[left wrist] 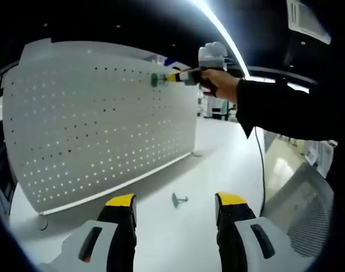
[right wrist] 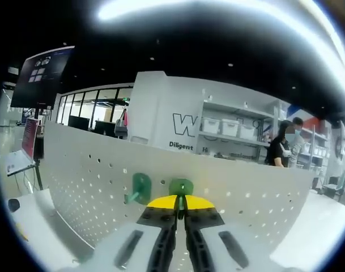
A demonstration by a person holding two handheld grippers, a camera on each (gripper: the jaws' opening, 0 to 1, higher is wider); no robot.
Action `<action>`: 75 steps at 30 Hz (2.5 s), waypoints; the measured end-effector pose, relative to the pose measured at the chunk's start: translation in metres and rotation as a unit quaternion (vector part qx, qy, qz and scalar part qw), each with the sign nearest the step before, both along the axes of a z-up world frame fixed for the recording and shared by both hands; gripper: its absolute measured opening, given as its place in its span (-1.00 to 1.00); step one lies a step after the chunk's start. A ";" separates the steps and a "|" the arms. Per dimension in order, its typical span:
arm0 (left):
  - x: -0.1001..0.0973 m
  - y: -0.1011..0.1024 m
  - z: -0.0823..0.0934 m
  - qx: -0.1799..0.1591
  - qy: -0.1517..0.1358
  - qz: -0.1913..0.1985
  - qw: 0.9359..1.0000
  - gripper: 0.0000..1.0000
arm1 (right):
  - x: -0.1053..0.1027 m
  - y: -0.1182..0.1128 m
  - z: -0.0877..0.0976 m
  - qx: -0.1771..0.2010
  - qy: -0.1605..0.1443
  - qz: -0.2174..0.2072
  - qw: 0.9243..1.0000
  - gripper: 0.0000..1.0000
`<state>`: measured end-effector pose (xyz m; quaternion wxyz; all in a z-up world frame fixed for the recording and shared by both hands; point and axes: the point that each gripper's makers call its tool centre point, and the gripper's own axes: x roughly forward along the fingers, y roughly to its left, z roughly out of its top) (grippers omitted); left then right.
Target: Insert the hook assembly into the mounting plate slot until the hook locks in place.
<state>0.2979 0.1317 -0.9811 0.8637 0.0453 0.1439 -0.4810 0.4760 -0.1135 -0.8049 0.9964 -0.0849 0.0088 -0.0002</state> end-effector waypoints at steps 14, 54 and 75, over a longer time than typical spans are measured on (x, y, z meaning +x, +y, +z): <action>-0.001 -0.001 -0.003 0.003 0.002 -0.003 1.000 0.12 | 0.005 -0.003 -0.004 0.001 -0.006 -0.015 1.000 -0.98; -0.006 -0.006 -0.007 0.012 0.004 -0.016 1.000 0.10 | -0.053 0.007 -0.090 -0.020 0.072 -0.011 0.997 -0.84; -0.011 -0.012 -0.012 0.027 0.001 -0.029 0.999 0.08 | -0.098 0.025 -0.156 0.004 0.118 0.008 0.993 -0.84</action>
